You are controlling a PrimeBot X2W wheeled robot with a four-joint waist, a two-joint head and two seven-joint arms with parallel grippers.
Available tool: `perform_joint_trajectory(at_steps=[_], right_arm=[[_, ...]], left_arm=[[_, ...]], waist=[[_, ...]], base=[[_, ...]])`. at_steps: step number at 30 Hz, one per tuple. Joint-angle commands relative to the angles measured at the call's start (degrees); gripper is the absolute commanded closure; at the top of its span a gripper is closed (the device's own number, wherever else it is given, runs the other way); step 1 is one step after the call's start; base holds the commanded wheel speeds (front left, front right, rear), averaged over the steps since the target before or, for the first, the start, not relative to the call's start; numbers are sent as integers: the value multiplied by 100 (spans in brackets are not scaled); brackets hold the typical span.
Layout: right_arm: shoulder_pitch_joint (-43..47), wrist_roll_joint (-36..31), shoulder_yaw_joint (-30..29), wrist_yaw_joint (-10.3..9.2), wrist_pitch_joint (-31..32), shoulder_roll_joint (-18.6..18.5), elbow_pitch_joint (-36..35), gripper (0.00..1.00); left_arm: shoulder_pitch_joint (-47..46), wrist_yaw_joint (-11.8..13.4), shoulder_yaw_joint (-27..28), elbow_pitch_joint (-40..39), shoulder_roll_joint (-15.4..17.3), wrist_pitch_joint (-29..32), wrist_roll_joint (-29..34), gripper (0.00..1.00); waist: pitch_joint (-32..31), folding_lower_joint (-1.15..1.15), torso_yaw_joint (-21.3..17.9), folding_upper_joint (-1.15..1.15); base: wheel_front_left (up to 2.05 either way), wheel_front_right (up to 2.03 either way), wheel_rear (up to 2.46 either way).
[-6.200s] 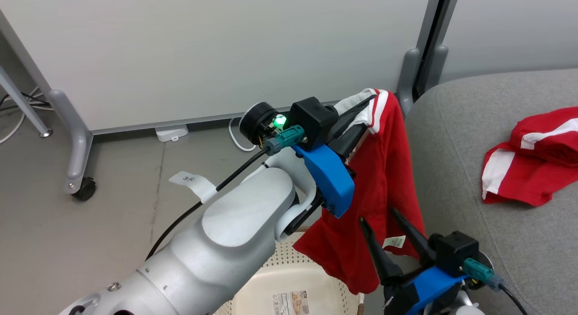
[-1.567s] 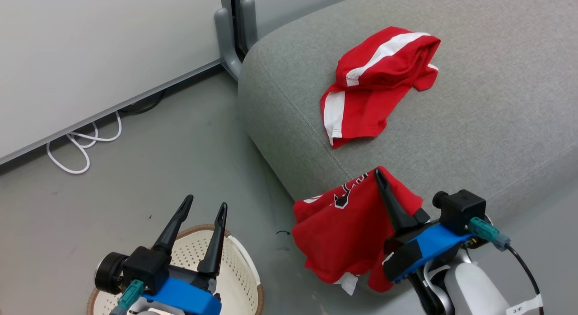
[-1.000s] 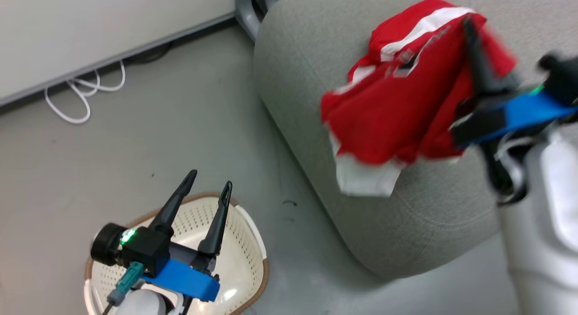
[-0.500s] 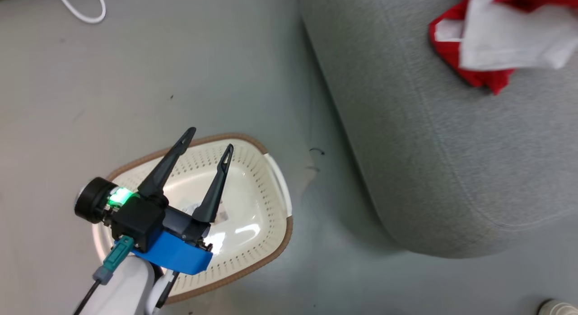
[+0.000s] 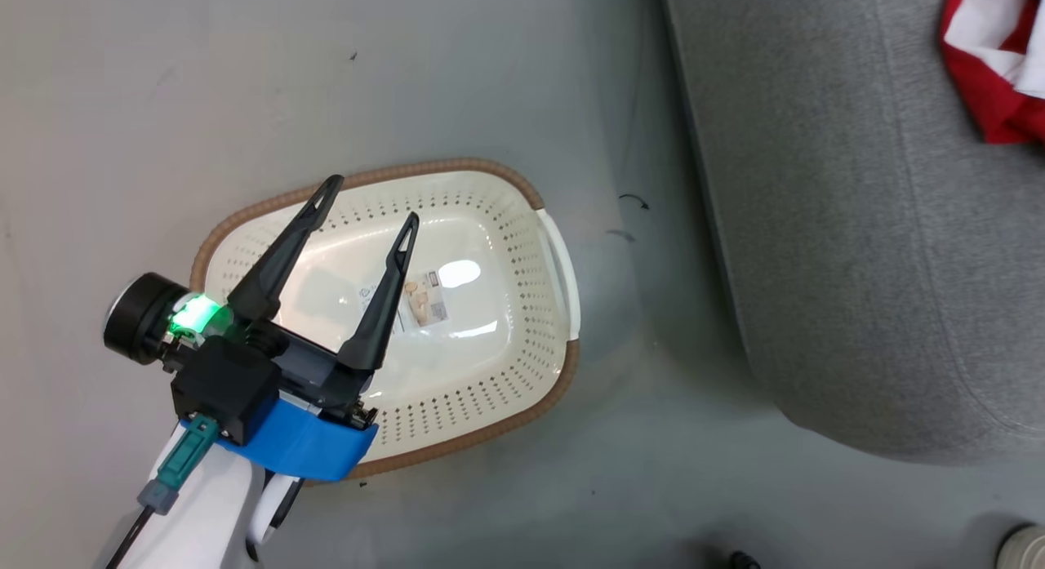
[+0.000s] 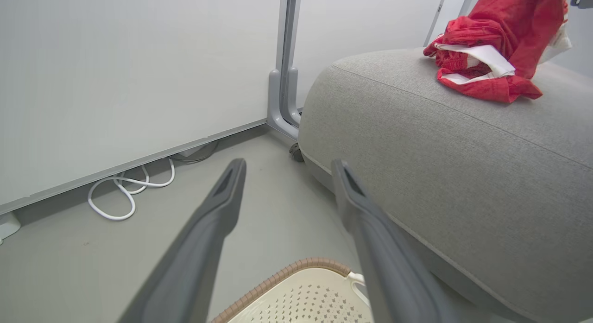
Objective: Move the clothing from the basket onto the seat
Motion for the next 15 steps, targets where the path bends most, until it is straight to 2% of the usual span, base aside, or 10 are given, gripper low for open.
perform_joint_trajectory(at_steps=[1,2,3,4,5,6,9,15], right_arm=[[69,-83,-72,2,-128,15,242,100],[98,-158,-96,2,-192,33,319,100],[113,-205,-116,1,-229,30,417,91],[114,-242,-154,1,-279,37,494,55],[136,-313,-159,1,-301,46,571,11],[159,-351,-192,1,-291,64,679,0],[183,-463,-209,1,-346,56,832,0],[395,-880,133,1,-507,-85,1299,0]], left_arm=[[-142,12,11,-52,14,-26,24,0],[-145,27,22,-59,2,-26,20,0],[-159,47,35,-64,-13,-26,22,0],[-170,49,42,-61,-22,-26,23,0],[-180,50,47,-50,-39,-26,22,0],[-182,48,50,-33,-57,-26,17,0],[-174,50,58,11,-103,-26,-5,0],[-53,46,97,174,-341,-26,-36,0]], waist=[[133,-1,106,0],[139,-1,120,0],[139,-1,137,0],[132,-1,153,0],[113,-1,169,0],[79,-1,185,0],[-12,-1,219,0],[-467,-1,312,0]], base=[[0,0,0],[0,0,0],[0,0,0],[0,0,0],[0,0,0],[0,0,0],[0,0,0],[0,0,0]])
